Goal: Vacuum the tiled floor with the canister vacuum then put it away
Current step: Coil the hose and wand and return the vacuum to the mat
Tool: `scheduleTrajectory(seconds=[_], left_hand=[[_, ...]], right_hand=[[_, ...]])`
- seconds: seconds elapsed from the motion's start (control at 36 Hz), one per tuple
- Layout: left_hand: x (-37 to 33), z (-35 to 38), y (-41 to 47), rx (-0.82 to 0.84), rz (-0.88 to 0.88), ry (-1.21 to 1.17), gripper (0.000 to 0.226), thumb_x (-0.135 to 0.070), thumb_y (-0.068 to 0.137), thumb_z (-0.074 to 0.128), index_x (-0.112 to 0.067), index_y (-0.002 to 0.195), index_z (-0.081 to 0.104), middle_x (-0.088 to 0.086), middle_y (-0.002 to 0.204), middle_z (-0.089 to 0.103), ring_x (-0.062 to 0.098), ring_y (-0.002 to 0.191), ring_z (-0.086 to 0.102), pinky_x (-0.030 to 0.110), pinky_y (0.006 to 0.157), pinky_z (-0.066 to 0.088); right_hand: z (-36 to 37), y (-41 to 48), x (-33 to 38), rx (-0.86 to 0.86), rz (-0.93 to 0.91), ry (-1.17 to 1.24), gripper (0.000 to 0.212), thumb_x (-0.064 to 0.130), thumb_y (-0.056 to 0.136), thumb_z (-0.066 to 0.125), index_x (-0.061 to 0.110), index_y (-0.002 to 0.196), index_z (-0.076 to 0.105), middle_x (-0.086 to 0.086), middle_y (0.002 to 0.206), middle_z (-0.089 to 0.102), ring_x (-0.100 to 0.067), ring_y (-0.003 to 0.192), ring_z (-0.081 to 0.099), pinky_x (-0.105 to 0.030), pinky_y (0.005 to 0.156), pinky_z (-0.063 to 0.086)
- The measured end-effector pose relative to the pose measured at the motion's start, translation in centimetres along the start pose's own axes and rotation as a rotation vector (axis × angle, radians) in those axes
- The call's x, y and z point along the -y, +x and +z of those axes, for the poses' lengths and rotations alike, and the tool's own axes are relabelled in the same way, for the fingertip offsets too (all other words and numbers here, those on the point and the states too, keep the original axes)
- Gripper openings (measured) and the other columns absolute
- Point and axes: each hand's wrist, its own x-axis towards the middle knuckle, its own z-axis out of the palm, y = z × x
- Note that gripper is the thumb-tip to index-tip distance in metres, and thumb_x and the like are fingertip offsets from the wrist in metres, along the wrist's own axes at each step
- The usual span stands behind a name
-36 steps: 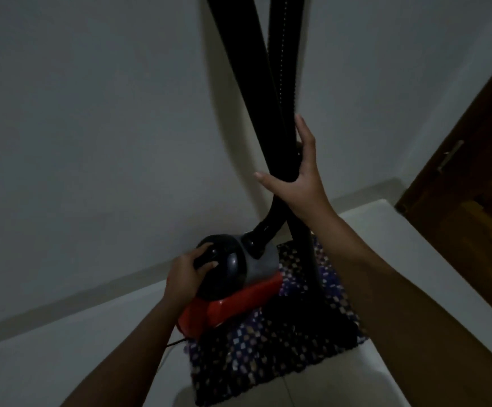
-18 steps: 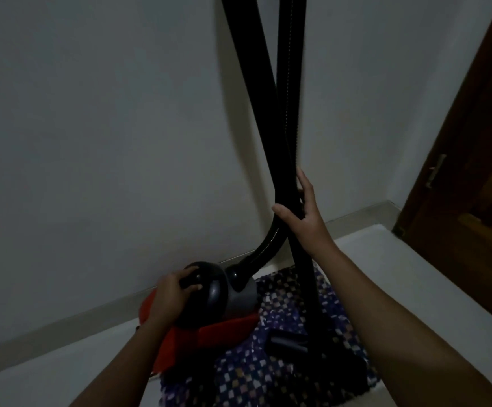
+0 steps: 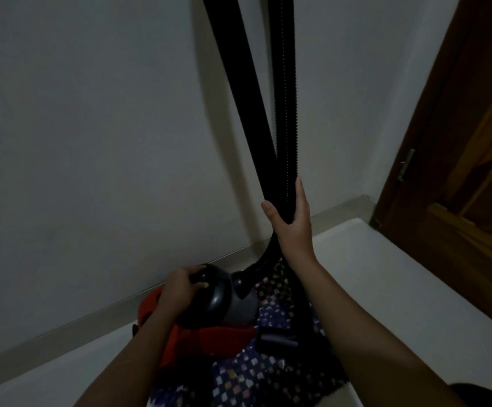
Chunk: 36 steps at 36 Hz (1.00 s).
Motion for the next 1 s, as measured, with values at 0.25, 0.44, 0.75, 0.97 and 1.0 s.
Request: scheduleTrajectory(seconds=[0.25,0.44,0.75,0.97,1.0], left_hand=[[-0.4,0.7,1.3,0.053,-0.021,-0.008,0.042,-0.002,0.077,0.071,-0.008,0.118,0.065,0.012,0.116,0.068,0.023,0.111,0.062,0.023,0.088,0.042],[0.0,0.5,0.8,0.075,-0.01,-0.024,0.046,-0.009,0.08,0.071,-0.008,0.124,0.061,0.012,0.123,0.065,0.022,0.116,0.06,0.028,0.098,0.042],[0.5,-0.1,0.1,0.112,0.091,-0.026,0.043,-0.011,0.088,0.061,-0.009,0.13,0.055,0.009,0.132,0.058,0.019,0.123,0.054,0.026,0.104,0.037],[0.9,0.3,0.5,0.085,0.121,-0.004,0.042,-0.017,0.088,0.061,-0.017,0.13,0.056,0.006,0.131,0.061,0.021,0.122,0.055,0.038,0.106,0.042],[0.9,0.3,0.5,0.082,0.117,-0.004,0.042,-0.018,0.088,0.061,-0.017,0.13,0.056,0.006,0.131,0.06,0.021,0.123,0.055,0.037,0.107,0.041]], right_hand=[[0.8,-0.7,-0.3,-0.041,-0.063,0.043,0.06,0.047,0.084,0.065,0.036,0.138,0.041,0.0,0.141,0.048,-0.014,0.133,0.043,-0.036,0.112,0.036],[1.5,-0.9,-0.6,0.015,-0.071,0.097,0.034,0.054,0.079,0.064,0.048,0.111,0.054,0.009,0.101,0.061,-0.014,0.097,0.058,-0.053,0.092,0.05],[3.4,-2.5,0.6,0.16,-0.261,0.16,0.049,0.052,0.086,0.059,0.068,0.127,0.037,-0.01,0.125,0.054,-0.011,0.1,0.055,-0.043,0.09,0.052],[5.1,-3.0,0.1,0.191,-0.376,0.162,0.059,0.055,0.092,0.047,0.053,0.144,0.019,-0.026,0.112,0.061,-0.039,0.077,0.06,-0.032,0.075,0.05],[5.1,-2.8,0.0,0.195,-0.372,0.164,0.06,0.054,0.092,0.047,0.048,0.145,0.02,-0.015,0.096,0.066,-0.035,0.066,0.057,-0.031,0.067,0.051]])
